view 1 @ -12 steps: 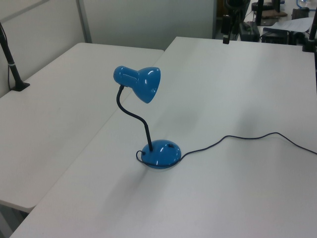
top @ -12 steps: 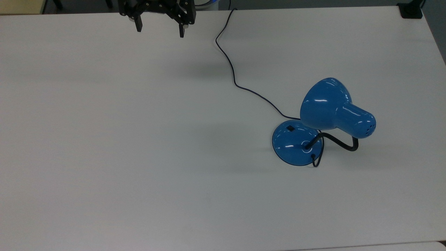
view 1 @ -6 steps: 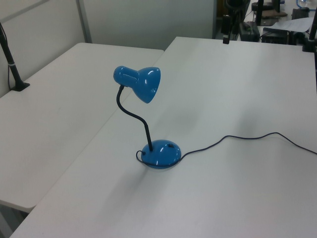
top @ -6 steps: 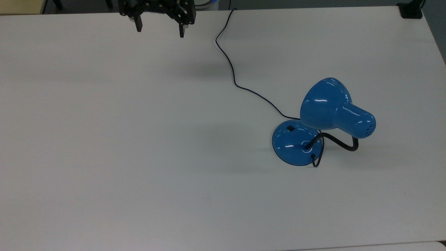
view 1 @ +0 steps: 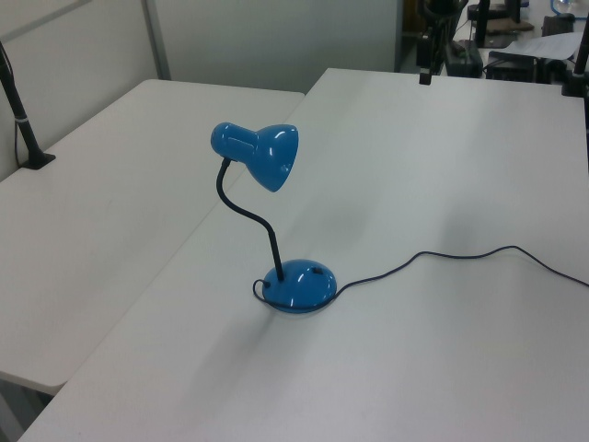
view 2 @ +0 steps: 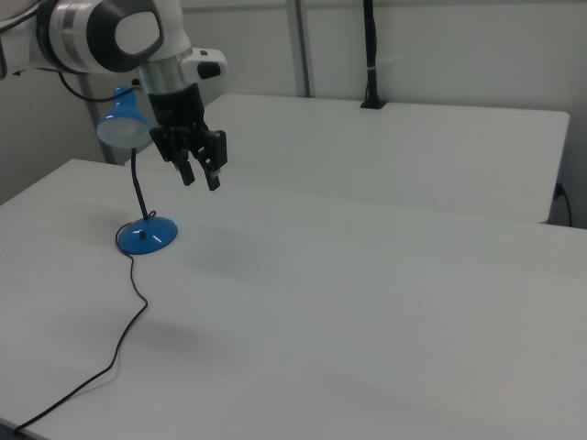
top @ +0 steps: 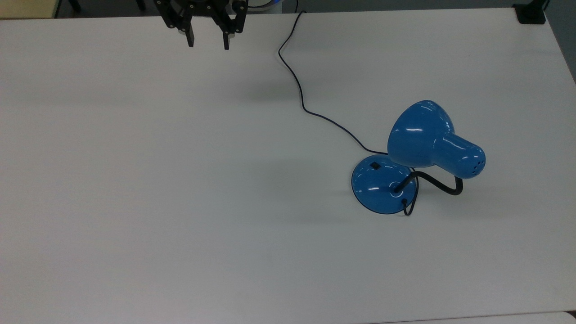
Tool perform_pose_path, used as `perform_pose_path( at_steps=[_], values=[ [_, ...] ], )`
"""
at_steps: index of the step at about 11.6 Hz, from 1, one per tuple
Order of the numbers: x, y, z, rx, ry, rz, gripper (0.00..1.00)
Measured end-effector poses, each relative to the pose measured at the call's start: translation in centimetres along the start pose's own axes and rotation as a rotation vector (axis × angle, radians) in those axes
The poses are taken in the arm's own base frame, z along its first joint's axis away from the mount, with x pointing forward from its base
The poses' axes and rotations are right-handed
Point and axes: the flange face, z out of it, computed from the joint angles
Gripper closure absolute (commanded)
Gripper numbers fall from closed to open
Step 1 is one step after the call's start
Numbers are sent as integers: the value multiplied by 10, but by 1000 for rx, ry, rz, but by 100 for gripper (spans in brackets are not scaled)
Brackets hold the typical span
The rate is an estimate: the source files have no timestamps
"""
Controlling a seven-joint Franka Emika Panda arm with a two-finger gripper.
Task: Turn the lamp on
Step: 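Move the gripper over the blue lamp base toward its switch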
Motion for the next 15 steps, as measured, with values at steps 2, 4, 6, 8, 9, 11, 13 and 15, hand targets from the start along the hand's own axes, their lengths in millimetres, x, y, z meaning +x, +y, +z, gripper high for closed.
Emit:
perform_pose_path(
  at_steps=[2, 4, 6, 8, 9, 11, 13, 15],
  values=[
    [0, 0, 0, 0, -2, -4, 100],
    [0, -1, 2, 0, -4, -8, 100],
    [1, -4, 4, 1, -9, -24, 100],
    [3, -14, 10, 2, -18, -67, 100],
    [4, -21, 13, 3, -18, -99, 100],
    [12, -60, 33, 7, -24, -185, 100],
    [28, -123, 75, 12, 4, -298, 100],
    [41, -179, 122, 22, 36, -383, 100]
  ],
)
